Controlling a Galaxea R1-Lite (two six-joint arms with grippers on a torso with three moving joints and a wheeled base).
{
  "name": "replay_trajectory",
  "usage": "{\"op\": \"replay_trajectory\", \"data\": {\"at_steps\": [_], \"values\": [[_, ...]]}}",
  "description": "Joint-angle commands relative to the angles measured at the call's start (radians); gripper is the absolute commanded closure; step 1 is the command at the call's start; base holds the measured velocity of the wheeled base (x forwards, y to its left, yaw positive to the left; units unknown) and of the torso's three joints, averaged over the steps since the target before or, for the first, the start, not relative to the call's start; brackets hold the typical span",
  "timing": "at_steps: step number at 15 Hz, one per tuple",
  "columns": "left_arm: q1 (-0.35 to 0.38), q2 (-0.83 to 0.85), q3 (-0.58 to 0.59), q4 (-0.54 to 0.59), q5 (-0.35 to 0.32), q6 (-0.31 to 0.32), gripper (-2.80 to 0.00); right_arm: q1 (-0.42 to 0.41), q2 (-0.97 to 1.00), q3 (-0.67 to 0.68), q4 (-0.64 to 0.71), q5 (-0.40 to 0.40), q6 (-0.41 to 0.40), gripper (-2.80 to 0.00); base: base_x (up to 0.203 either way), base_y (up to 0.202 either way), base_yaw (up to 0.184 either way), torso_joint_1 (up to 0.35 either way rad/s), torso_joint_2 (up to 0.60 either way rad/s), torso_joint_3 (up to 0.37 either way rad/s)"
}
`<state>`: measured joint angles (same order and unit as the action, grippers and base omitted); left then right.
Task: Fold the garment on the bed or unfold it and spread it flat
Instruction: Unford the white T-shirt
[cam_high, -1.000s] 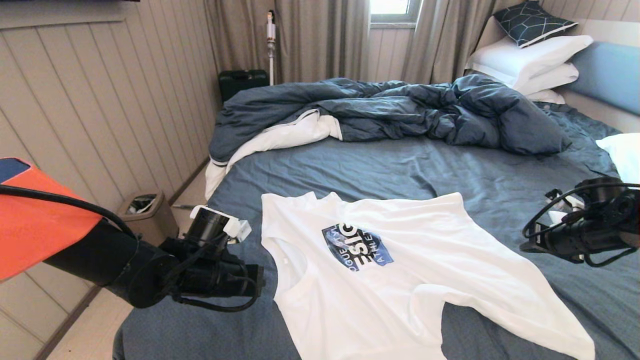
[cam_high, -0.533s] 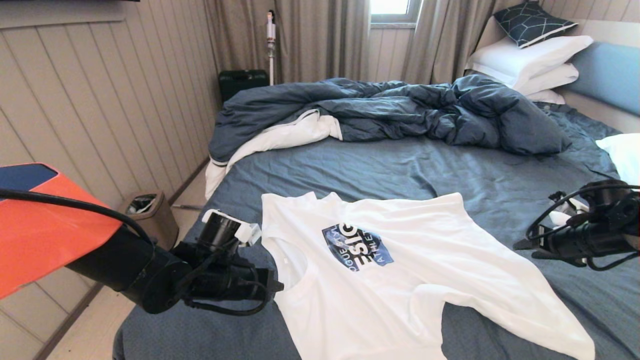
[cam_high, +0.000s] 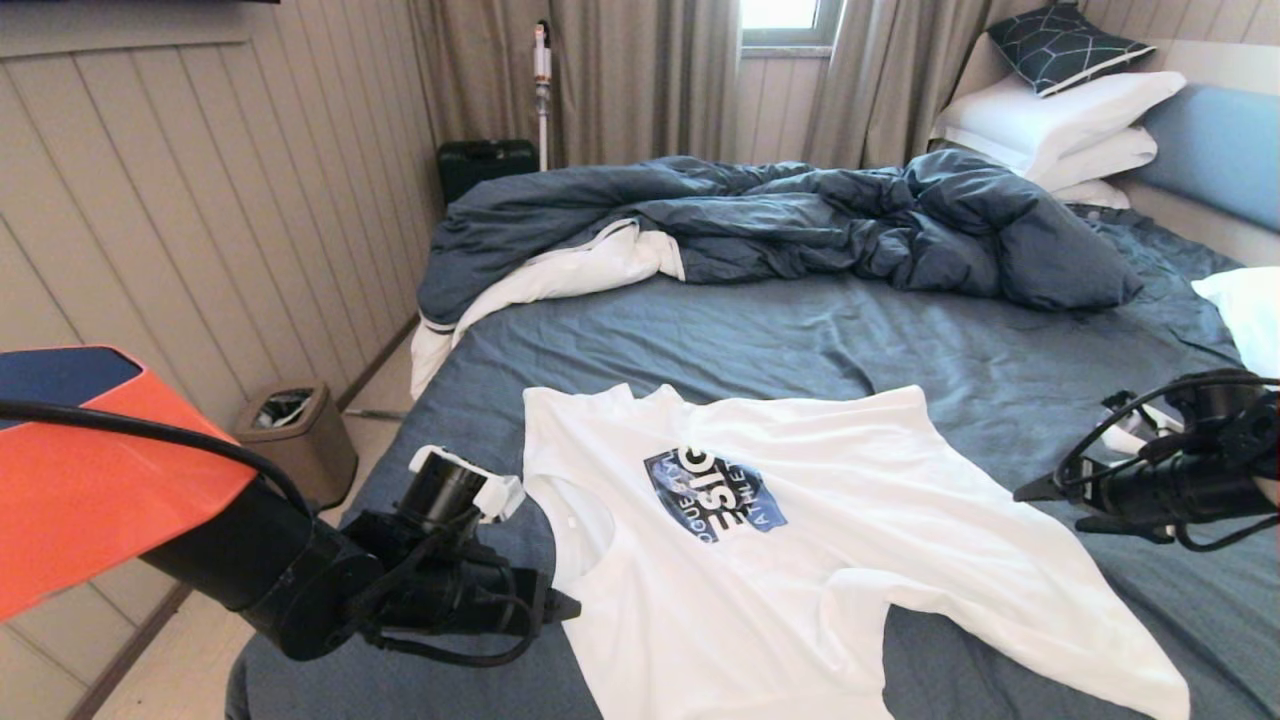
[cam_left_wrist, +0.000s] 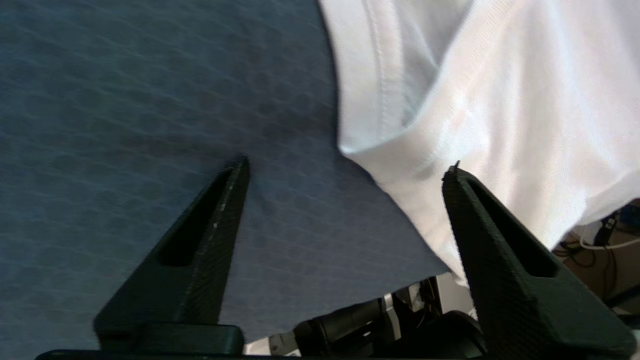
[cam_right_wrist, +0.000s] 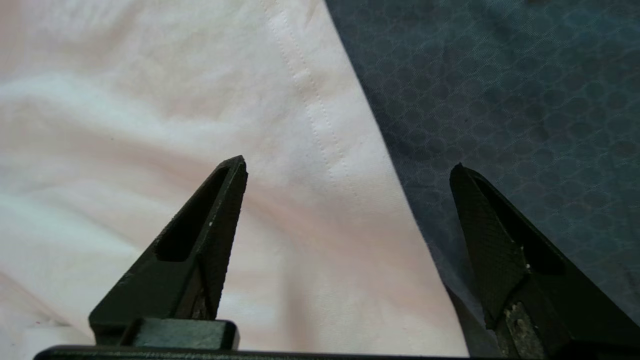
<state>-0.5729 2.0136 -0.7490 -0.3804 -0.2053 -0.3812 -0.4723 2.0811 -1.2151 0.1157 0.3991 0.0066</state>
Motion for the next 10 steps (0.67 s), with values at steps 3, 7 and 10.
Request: {"op": "replay_trajectory", "data": {"at_steps": [3, 7, 10], "values": [[-0.039, 0.0, -0.004, -0.003, -0.002, -0.021, -2.8, 0.003, 0.001, 0.032, -0.001, 0.006, -0.003, -2.8, 0.0, 0.0, 0.0, 0.0, 0.0, 0.0], [-0.058, 0.004, -0.007, -0.003, -0.005, -0.039, -2.8, -0.002, -0.039, 0.099, 0.001, 0.034, -0.038, -2.8, 0.0, 0.0, 0.0, 0.0, 0.0, 0.0], [-0.064, 0.0, -0.003, -0.003, -0.005, -0.046, -2.8, -0.007, -0.09, 0.166, -0.001, 0.059, -0.043, -2.8, 0.0, 0.0, 0.0, 0.0, 0.0, 0.0]]}}
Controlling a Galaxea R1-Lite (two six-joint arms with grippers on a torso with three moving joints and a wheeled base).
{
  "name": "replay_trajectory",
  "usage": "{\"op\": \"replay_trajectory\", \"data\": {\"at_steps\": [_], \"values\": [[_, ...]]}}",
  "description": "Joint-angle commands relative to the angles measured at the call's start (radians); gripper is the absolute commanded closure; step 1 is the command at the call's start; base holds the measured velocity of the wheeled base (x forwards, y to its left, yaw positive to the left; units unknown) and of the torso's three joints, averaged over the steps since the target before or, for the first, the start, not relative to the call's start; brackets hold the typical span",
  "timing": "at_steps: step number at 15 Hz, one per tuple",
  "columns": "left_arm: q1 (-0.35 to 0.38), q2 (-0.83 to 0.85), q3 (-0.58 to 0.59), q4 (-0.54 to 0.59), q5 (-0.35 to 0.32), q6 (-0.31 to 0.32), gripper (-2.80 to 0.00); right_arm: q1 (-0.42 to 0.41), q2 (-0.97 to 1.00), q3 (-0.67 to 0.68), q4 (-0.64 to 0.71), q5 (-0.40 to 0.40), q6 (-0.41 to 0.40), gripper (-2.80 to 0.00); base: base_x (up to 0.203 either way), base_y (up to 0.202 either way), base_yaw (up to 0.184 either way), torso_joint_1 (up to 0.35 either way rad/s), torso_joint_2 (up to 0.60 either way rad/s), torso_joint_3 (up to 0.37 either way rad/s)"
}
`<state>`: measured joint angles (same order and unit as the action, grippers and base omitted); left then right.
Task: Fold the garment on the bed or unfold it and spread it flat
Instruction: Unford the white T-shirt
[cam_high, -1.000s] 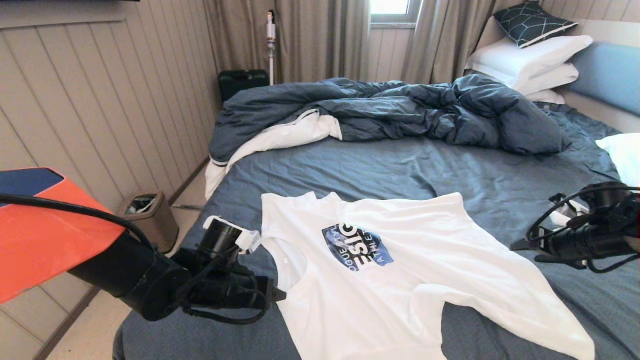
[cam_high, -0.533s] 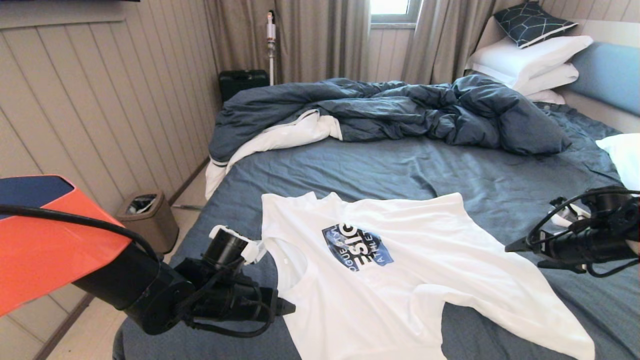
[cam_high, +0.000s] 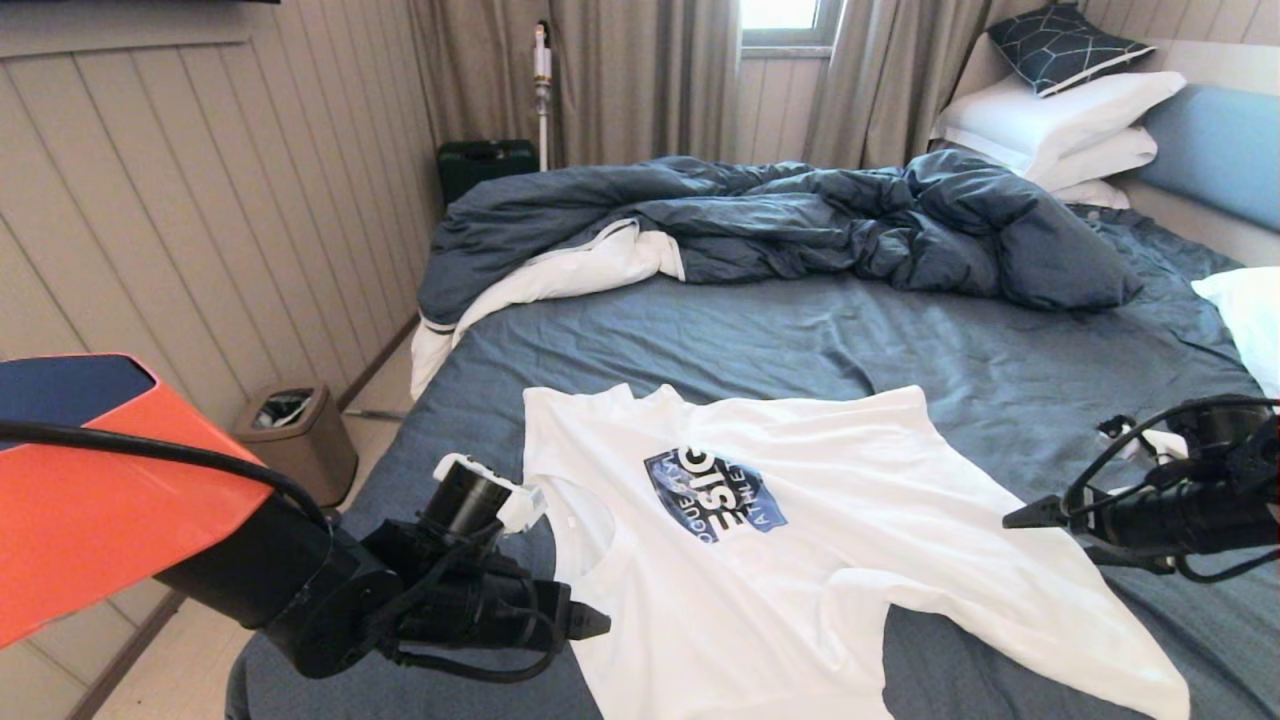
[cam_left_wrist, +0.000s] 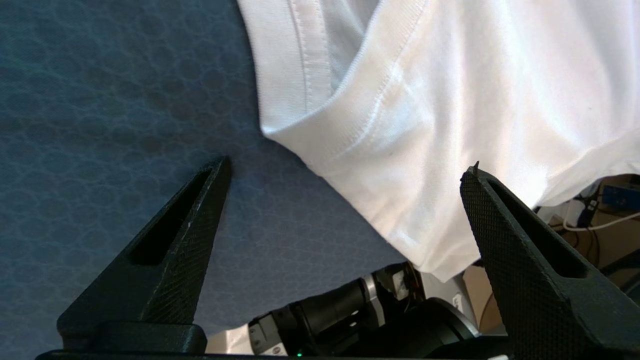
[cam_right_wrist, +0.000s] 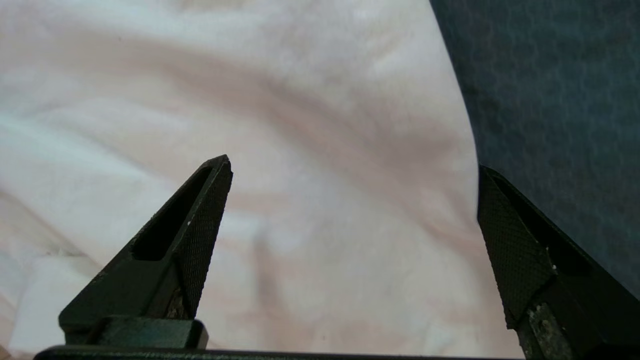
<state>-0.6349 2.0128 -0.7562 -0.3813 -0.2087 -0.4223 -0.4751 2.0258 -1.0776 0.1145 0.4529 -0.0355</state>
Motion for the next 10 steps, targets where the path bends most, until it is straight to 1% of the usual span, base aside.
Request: {"op": "replay_trajectory", "data": {"at_steps": [1, 3, 4, 5, 6, 7, 8, 10], "values": [[-0.003, 0.003, 0.007, -0.002, -0.001, -0.006, -2.8, -0.014, -0.05, 0.045, 0.001, 0.01, -0.012, -2.8, 0.0, 0.0, 0.0, 0.0, 0.0, 0.0], [-0.003, 0.004, 0.005, -0.002, -0.001, -0.006, -2.8, -0.03, -0.059, 0.067, 0.001, 0.018, -0.043, -2.8, 0.0, 0.0, 0.0, 0.0, 0.0, 0.0], [-0.004, 0.005, 0.004, -0.002, -0.002, -0.006, -2.8, -0.03, -0.06, 0.067, 0.001, 0.018, -0.043, -2.8, 0.0, 0.0, 0.0, 0.0, 0.0, 0.0], [-0.009, 0.003, 0.004, -0.008, -0.007, -0.007, -2.8, -0.05, -0.067, 0.086, 0.001, 0.019, -0.056, -2.8, 0.0, 0.0, 0.0, 0.0, 0.0, 0.0], [-0.009, 0.005, 0.004, -0.026, -0.007, -0.007, -2.8, -0.073, -0.076, 0.096, 0.001, 0.023, -0.064, -2.8, 0.0, 0.0, 0.0, 0.0, 0.0, 0.0], [-0.009, 0.012, 0.003, -0.056, -0.003, -0.007, -2.8, -0.083, -0.081, 0.098, 0.002, 0.027, -0.07, -2.8, 0.0, 0.0, 0.0, 0.0, 0.0, 0.0], [-0.01, 0.026, 0.005, -0.098, 0.001, -0.005, -2.8, -0.111, -0.083, 0.092, 0.002, 0.033, -0.085, -2.8, 0.0, 0.0, 0.0, 0.0, 0.0, 0.0], [-0.015, 0.027, 0.0, -0.109, 0.002, -0.013, -2.8, -0.13, -0.082, 0.074, 0.002, 0.035, -0.106, -2.8, 0.0, 0.0, 0.0, 0.0, 0.0, 0.0]]}}
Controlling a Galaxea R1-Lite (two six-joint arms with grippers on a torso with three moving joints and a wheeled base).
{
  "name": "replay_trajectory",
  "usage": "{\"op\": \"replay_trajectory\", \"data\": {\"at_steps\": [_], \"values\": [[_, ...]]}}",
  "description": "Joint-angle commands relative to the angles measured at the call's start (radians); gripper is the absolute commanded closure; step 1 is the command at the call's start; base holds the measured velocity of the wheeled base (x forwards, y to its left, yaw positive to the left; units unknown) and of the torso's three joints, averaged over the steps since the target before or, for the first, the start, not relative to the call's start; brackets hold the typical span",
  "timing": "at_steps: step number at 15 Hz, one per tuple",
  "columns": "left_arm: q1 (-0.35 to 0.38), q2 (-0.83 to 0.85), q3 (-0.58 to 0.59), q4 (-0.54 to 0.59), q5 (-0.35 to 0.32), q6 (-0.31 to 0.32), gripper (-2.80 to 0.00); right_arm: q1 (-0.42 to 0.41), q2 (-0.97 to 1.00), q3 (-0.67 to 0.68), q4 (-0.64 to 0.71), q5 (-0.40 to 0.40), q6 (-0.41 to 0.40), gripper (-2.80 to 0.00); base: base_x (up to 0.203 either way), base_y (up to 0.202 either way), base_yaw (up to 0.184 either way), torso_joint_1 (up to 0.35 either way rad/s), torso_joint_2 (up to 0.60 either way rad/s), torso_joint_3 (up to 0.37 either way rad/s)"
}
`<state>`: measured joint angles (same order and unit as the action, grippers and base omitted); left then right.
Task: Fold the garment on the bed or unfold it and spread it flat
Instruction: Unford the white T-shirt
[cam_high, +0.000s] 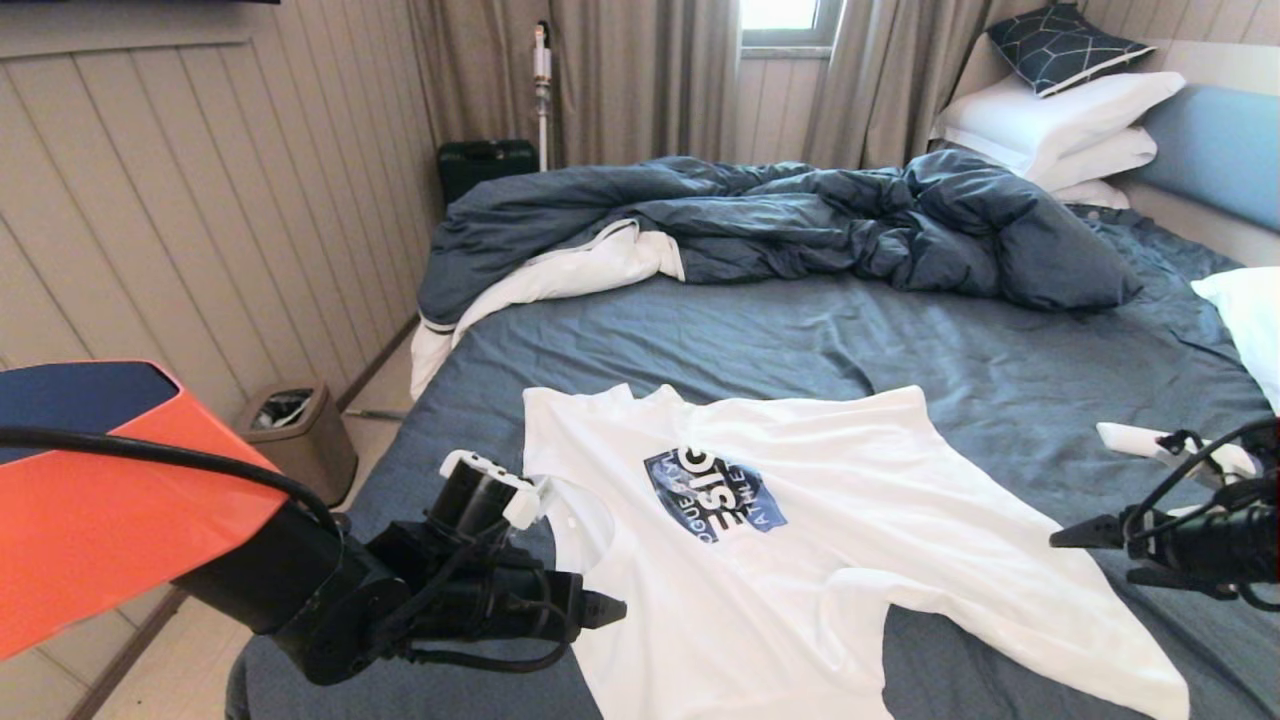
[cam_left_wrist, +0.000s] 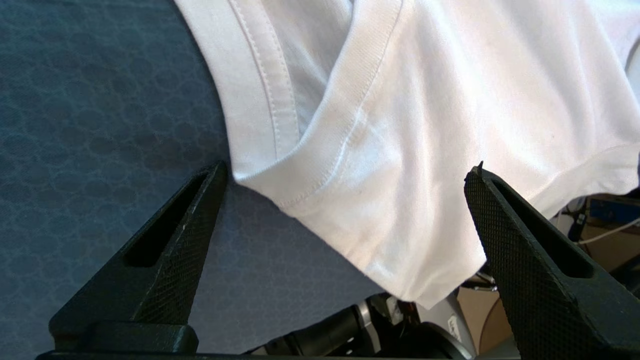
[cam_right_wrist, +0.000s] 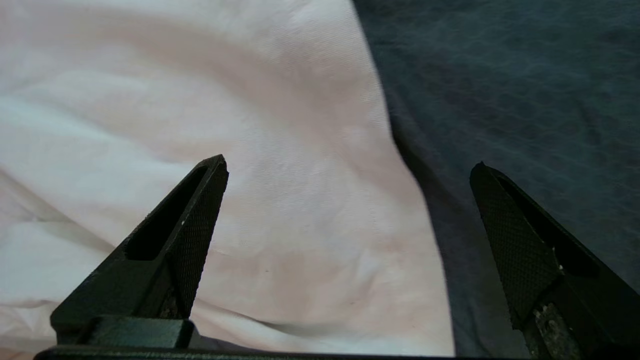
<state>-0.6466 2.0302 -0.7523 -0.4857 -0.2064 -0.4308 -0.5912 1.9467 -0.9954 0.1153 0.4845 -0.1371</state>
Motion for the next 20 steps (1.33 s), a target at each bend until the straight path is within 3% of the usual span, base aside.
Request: {"op": "replay_trajectory", "data": {"at_steps": [1, 20], "values": [[-0.012, 0.013, -0.009, -0.001, -0.001, -0.008, -2.8, -0.018, -0.002, -0.019, 0.001, 0.003, -0.005, -2.8, 0.0, 0.0, 0.0, 0.0, 0.0, 0.0], [-0.028, 0.018, -0.018, 0.01, 0.002, -0.016, -2.8, -0.044, -0.042, 0.147, 0.003, 0.029, -0.093, -2.8, 0.0, 0.0, 0.0, 0.0, 0.0, 0.0]]}}
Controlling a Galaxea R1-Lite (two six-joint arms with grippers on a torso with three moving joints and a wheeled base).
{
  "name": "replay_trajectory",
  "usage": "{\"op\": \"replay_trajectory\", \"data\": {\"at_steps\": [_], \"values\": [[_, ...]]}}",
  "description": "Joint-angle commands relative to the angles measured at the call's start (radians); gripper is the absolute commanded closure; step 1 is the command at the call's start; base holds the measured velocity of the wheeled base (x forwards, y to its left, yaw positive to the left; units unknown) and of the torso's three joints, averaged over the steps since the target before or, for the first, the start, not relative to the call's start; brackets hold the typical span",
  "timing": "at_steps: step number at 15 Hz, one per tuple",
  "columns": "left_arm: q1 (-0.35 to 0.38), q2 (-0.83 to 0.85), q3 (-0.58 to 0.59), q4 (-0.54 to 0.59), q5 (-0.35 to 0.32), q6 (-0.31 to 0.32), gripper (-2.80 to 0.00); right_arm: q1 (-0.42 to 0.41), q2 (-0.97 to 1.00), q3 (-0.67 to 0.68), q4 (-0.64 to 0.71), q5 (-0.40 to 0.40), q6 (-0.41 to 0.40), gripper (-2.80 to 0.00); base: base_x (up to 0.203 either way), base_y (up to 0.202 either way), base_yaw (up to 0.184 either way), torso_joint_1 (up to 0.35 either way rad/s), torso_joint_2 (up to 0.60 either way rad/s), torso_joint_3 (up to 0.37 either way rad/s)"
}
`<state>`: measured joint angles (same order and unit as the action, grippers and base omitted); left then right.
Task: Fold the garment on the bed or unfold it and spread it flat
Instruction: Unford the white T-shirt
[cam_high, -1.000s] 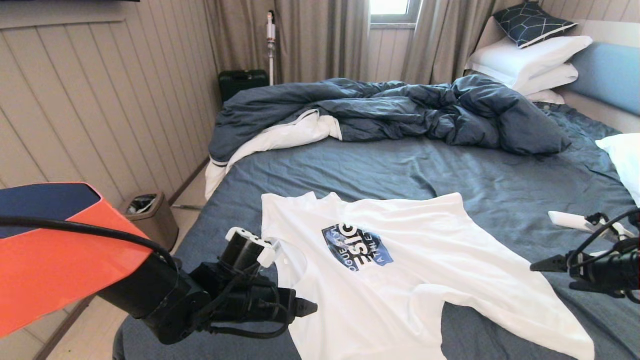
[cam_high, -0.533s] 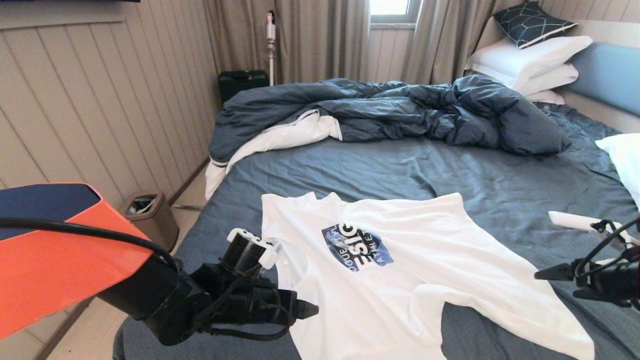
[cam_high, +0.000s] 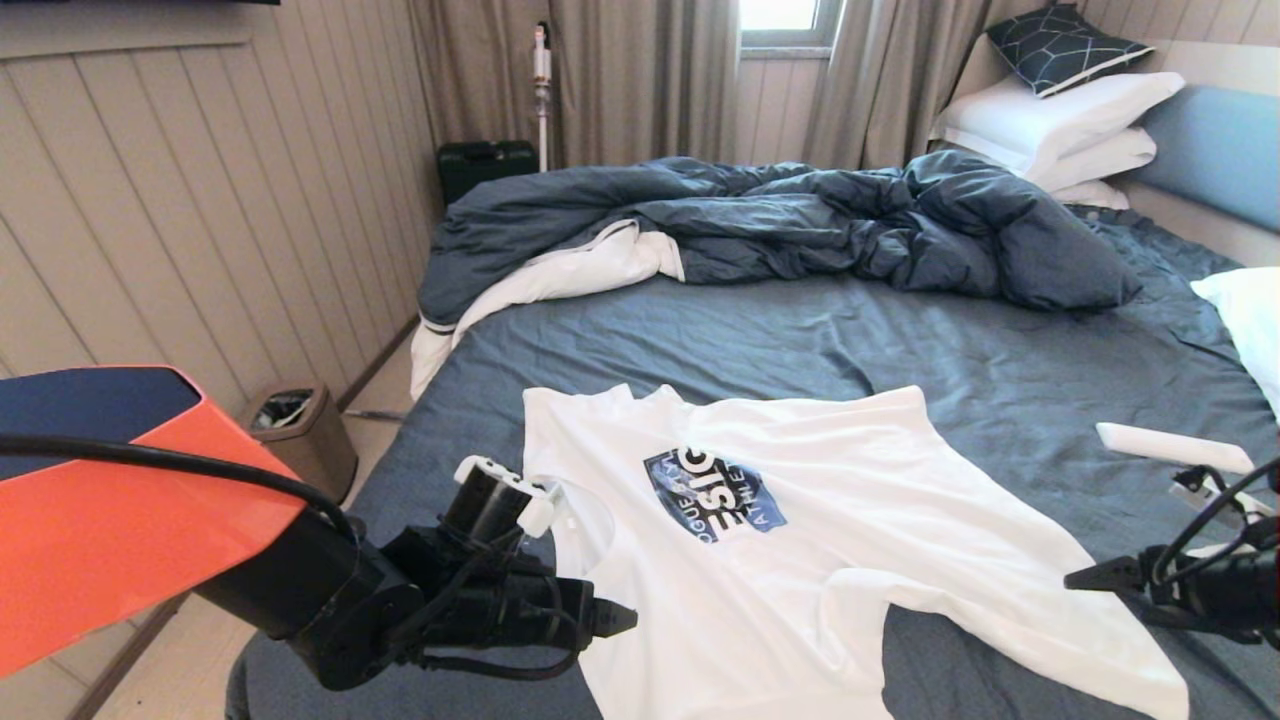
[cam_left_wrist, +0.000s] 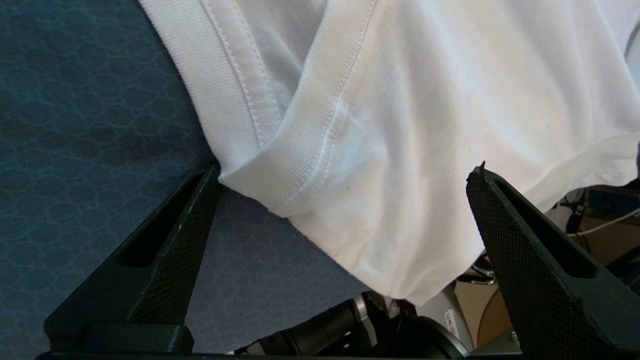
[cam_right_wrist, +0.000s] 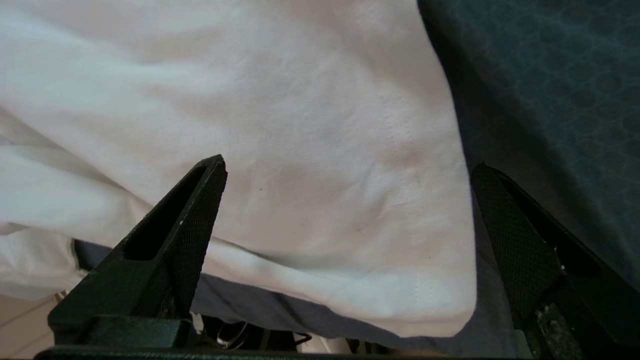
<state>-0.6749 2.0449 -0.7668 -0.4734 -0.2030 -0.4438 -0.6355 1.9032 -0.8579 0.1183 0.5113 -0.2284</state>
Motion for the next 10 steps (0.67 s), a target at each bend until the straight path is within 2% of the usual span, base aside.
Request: {"op": "replay_trajectory", "data": {"at_steps": [1, 10], "values": [[0.0, 0.002, -0.002, -0.002, -0.002, -0.003, -2.8, 0.001, 0.001, 0.011, 0.0, 0.003, -0.002, -2.8, 0.0, 0.0, 0.0, 0.0, 0.0, 0.0], [0.001, 0.018, -0.011, -0.001, -0.001, -0.002, -2.8, 0.001, 0.01, 0.0, 0.001, -0.005, -0.024, -2.8, 0.0, 0.0, 0.0, 0.0, 0.0, 0.0]]}}
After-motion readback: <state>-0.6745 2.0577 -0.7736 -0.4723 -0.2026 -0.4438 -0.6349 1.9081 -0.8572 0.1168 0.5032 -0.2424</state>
